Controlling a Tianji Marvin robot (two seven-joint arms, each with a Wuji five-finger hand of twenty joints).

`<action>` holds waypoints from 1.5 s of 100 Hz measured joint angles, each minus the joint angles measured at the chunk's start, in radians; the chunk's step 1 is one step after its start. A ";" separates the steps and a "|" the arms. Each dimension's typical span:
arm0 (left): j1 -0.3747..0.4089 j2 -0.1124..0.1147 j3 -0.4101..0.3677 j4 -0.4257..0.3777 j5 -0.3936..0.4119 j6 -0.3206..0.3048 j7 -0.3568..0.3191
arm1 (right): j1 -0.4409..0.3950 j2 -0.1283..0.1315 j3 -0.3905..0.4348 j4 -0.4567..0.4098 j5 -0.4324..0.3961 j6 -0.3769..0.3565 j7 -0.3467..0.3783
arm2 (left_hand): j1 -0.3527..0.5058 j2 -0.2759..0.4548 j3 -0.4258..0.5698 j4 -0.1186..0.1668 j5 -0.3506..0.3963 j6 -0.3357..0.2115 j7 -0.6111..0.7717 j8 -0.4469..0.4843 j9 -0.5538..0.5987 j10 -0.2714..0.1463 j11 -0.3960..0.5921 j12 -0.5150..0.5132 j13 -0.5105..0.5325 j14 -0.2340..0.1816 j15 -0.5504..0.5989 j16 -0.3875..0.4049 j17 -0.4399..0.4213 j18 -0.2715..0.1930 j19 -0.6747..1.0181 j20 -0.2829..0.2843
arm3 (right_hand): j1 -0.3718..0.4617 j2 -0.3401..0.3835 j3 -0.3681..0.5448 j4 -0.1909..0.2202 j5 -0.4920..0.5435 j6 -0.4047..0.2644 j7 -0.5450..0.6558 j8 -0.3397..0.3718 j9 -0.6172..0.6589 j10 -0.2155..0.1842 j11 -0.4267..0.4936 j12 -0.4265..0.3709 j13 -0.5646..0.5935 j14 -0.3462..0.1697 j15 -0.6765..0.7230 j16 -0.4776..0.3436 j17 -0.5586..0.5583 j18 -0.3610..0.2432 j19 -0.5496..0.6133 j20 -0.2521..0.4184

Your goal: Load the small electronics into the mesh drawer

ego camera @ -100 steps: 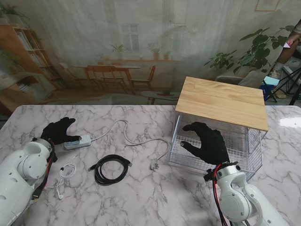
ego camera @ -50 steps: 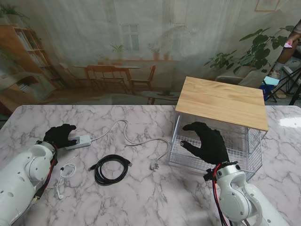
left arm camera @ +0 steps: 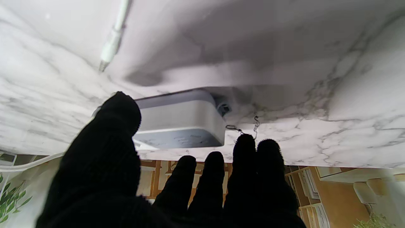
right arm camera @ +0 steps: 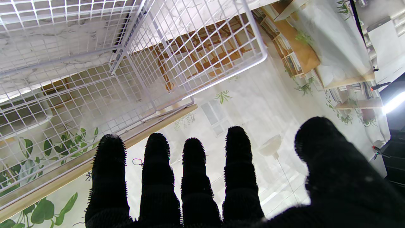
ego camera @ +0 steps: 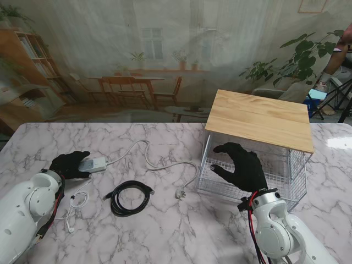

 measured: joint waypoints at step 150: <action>-0.004 -0.016 -0.045 -0.028 -0.003 -0.014 0.059 | 0.004 0.000 -0.004 0.002 0.001 0.003 0.006 | 0.209 -0.011 -0.213 -0.073 0.147 -0.029 0.449 0.195 0.486 -0.028 -0.136 0.415 0.385 -0.020 0.171 0.115 0.307 0.037 0.281 0.061 | 0.000 0.012 -0.024 0.000 0.000 0.000 0.000 0.000 0.000 0.000 0.003 0.000 0.000 0.000 0.000 0.000 -0.013 0.000 0.001 0.010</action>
